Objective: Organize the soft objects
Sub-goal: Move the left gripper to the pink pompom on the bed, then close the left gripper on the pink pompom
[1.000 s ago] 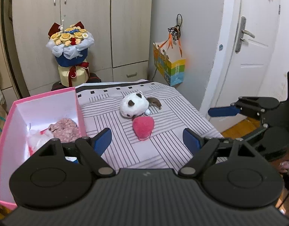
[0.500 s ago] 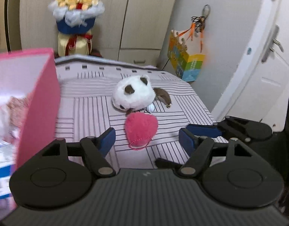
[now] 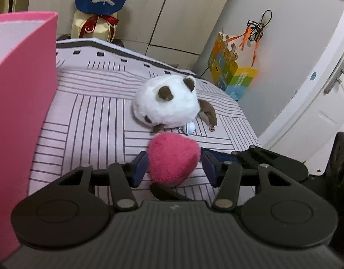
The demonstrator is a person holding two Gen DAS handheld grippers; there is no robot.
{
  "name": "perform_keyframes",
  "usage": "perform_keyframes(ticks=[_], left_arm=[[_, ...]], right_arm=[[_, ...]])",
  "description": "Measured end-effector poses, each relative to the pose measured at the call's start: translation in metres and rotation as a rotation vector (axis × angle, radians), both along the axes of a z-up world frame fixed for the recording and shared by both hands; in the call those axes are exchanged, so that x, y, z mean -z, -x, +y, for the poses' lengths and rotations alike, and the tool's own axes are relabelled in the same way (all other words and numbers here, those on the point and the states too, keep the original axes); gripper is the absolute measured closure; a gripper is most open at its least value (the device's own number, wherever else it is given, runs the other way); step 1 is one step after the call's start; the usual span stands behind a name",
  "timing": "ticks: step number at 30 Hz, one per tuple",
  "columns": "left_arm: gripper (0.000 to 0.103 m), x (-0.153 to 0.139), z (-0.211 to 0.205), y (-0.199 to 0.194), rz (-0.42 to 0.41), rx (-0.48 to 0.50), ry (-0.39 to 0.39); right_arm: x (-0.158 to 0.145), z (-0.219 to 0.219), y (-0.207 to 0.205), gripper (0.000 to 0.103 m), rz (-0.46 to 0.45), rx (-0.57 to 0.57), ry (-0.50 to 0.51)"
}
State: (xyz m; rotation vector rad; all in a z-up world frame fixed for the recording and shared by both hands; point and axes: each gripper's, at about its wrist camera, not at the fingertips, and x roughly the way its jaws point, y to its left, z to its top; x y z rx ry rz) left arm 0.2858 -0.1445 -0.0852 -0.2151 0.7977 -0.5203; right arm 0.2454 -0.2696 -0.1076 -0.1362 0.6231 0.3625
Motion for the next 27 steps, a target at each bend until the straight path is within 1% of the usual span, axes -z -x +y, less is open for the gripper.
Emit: perform_keyframes(ticks=[2, 3, 4, 6, 11, 16, 21, 24, 27], left_arm=[[0.059, 0.004, -0.002, -0.001, 0.011, -0.003, 0.0], [0.063, 0.006, -0.002, -0.002, 0.02, -0.004, 0.001], [0.066, 0.009, -0.003, -0.003, 0.028, -0.007, 0.002], [0.069, 0.01, -0.004, -0.002, 0.026, -0.001, -0.012], [0.07, 0.005, -0.009, 0.012, -0.009, 0.038, -0.062], [0.07, -0.002, -0.012, 0.027, -0.018, 0.062, -0.103], [0.07, -0.01, -0.011, 0.045, -0.014, 0.102, -0.16], [0.07, -0.015, -0.01, 0.059, -0.019, 0.12, -0.198], [0.07, -0.018, -0.004, 0.07, -0.009, 0.133, -0.208]], right_arm=[[0.004, 0.002, -0.001, 0.035, 0.004, 0.006, 0.012], [0.006, 0.002, -0.001, 0.036, 0.006, 0.013, 0.018], [0.006, 0.002, -0.001, 0.041, 0.002, 0.016, 0.012], [0.006, 0.001, 0.0, 0.043, 0.001, 0.024, 0.003], [0.004, 0.006, 0.011, 0.045, -0.021, 0.035, 0.005], [0.001, 0.01, 0.026, 0.045, -0.017, 0.082, -0.021], [-0.003, 0.011, 0.04, 0.045, 0.019, 0.114, -0.076], [-0.005, 0.015, 0.052, 0.045, 0.036, 0.116, -0.088], [-0.007, 0.021, 0.064, 0.045, 0.043, 0.116, -0.091]])
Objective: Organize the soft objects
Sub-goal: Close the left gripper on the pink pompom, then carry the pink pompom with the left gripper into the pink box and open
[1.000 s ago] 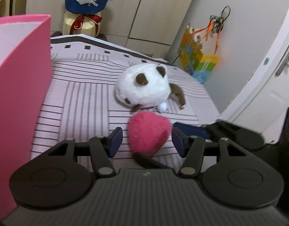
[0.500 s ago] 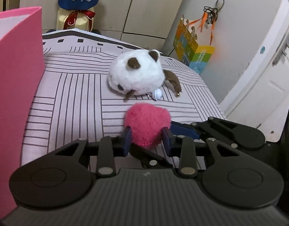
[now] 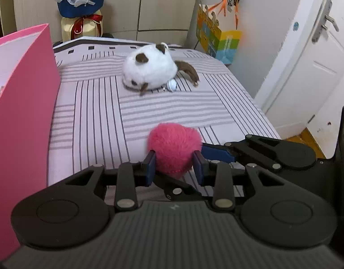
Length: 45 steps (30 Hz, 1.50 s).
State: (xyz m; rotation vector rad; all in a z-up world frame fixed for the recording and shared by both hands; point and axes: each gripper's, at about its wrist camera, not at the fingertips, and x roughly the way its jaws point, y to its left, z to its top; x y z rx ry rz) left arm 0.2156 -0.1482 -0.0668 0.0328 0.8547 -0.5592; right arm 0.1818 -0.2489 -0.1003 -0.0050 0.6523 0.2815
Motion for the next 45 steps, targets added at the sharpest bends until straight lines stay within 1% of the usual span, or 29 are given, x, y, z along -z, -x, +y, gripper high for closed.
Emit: perform_keyframes(ticks=[6, 11, 16, 20, 24, 28, 33, 35, 37, 40, 43, 45], left_arm=[[0.07, -0.009, 0.02, 0.026, 0.02, 0.03, 0.026], [0.07, -0.02, 0.034, 0.047, 0.047, 0.064, 0.034], [0.069, -0.03, 0.051, 0.064, 0.11, 0.083, 0.066], [0.069, -0.039, 0.064, 0.082, 0.135, 0.105, 0.061], [0.069, -0.05, 0.083, 0.098, 0.164, 0.094, 0.071], [0.069, -0.068, 0.105, 0.115, 0.142, 0.084, 0.078], [0.066, -0.097, 0.139, 0.128, 0.108, 0.057, 0.093], [0.065, -0.109, 0.151, 0.13, 0.08, 0.046, 0.09], [0.065, -0.119, 0.162, 0.129, 0.049, 0.034, 0.087], [0.064, -0.13, 0.183, 0.122, 0.014, -0.011, 0.123], [0.064, -0.133, 0.201, 0.111, -0.018, -0.052, 0.156], [0.064, -0.132, 0.209, 0.099, -0.031, -0.074, 0.165]], right_arm=[[-0.01, 0.01, 0.029, 0.044, 0.021, -0.008, -0.011], [-0.023, 0.025, 0.055, 0.044, 0.037, -0.019, 0.028], [-0.038, 0.039, 0.076, 0.044, 0.087, -0.015, 0.041], [-0.047, 0.051, 0.093, 0.044, 0.1, -0.046, 0.072], [-0.059, 0.07, 0.111, 0.044, 0.096, -0.103, 0.114], [-0.077, 0.087, 0.125, 0.044, 0.062, -0.156, 0.123], [-0.103, 0.104, 0.128, 0.044, 0.048, -0.232, 0.074], [-0.114, 0.114, 0.128, 0.044, 0.028, -0.26, 0.064], [-0.123, 0.125, 0.126, 0.044, -0.011, -0.28, 0.075], [-0.133, 0.139, 0.12, 0.044, -0.059, -0.298, 0.073], [-0.139, 0.151, 0.105, 0.043, -0.09, -0.305, 0.056], [-0.139, 0.161, 0.091, 0.043, -0.104, -0.305, 0.049]])
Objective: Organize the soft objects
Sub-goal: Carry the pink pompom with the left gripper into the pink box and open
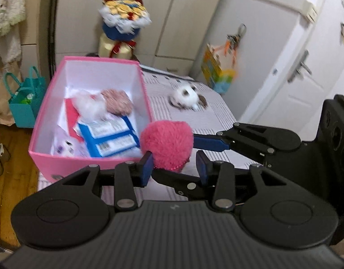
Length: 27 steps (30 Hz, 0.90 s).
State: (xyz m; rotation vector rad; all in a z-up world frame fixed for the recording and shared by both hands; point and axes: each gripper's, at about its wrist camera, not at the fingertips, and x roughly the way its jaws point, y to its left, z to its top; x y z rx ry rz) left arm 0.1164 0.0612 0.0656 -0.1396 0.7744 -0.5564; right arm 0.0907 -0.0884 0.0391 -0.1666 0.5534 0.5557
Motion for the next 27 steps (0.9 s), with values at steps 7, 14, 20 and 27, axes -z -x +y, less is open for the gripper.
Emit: perform_keyframes(ticks=[7, 14, 20, 27], left_arm=[[0.064, 0.009, 0.018, -0.05, -0.015, -0.067, -0.008], [0.064, 0.032, 0.03, -0.098, 0.028, -0.121, 0.015], [0.064, 0.052, 0.037, -0.127, 0.078, -0.164, 0.043], [0.064, 0.07, 0.041, -0.147, 0.123, -0.179, 0.05]], right_arm=[[0.006, 0.024, -0.056, 0.043, 0.012, 0.007, -0.011], [0.024, 0.035, -0.109, 0.043, 0.087, 0.008, -0.017], [0.04, 0.044, -0.142, 0.042, 0.15, 0.004, -0.005], [0.054, 0.051, -0.159, 0.042, 0.184, 0.009, 0.04]])
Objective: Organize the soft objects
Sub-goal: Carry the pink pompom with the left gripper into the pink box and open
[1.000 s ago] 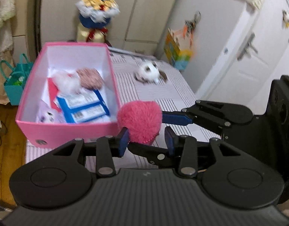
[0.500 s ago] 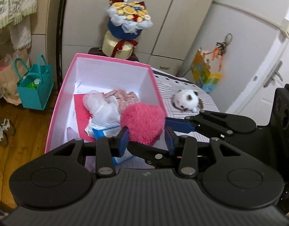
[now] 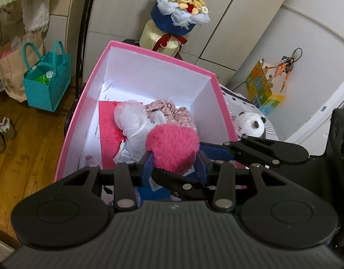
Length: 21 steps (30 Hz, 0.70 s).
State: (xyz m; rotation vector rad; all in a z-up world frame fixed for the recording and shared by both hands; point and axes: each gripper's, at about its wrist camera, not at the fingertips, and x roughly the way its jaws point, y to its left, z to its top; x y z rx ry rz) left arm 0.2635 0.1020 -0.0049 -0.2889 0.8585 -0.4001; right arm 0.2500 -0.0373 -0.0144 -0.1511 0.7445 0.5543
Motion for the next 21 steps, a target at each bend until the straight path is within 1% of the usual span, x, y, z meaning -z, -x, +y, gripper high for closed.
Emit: perform_keyframes(ticks=[3, 5, 7, 8, 10, 12, 14, 15, 17, 21], left_arm=[[0.063, 0.003, 0.0, -0.001, 0.008, -0.004, -0.009], [0.061, 0.003, 0.0, 0.002, 0.001, -0.015, -0.023], [0.055, 0.0, -0.001, 0.008, -0.019, -0.023, -0.051], [0.054, -0.003, -0.001, 0.01, -0.031, -0.027, -0.063], [0.05, -0.008, -0.001, 0.018, -0.056, -0.03, -0.09], [0.05, -0.015, 0.0, 0.027, -0.079, -0.026, -0.109], [0.045, -0.024, 0.001, 0.036, -0.102, -0.019, -0.125], [0.04, -0.027, 0.001, 0.04, -0.113, -0.006, -0.129], [0.039, -0.034, 0.001, 0.048, -0.123, 0.017, -0.132], [0.038, -0.049, -0.001, 0.063, -0.156, 0.039, -0.144]], right_arm=[[0.002, 0.003, 0.001, 0.041, -0.023, 0.017, 0.041], [0.001, 0.003, 0.003, 0.036, -0.031, 0.021, 0.049], [-0.001, 0.003, 0.007, 0.034, -0.036, 0.02, 0.061], [-0.002, 0.002, 0.009, 0.031, -0.042, 0.019, 0.069], [-0.007, 0.001, 0.017, 0.028, -0.062, 0.025, 0.083], [-0.013, -0.002, 0.025, 0.028, -0.077, 0.026, 0.09], [-0.02, -0.005, 0.033, 0.027, -0.096, 0.027, 0.096], [-0.023, -0.007, 0.038, 0.026, -0.106, 0.03, 0.105], [-0.032, -0.011, 0.049, 0.024, -0.139, 0.031, 0.114], [-0.048, -0.018, 0.072, 0.023, -0.182, 0.025, 0.116]])
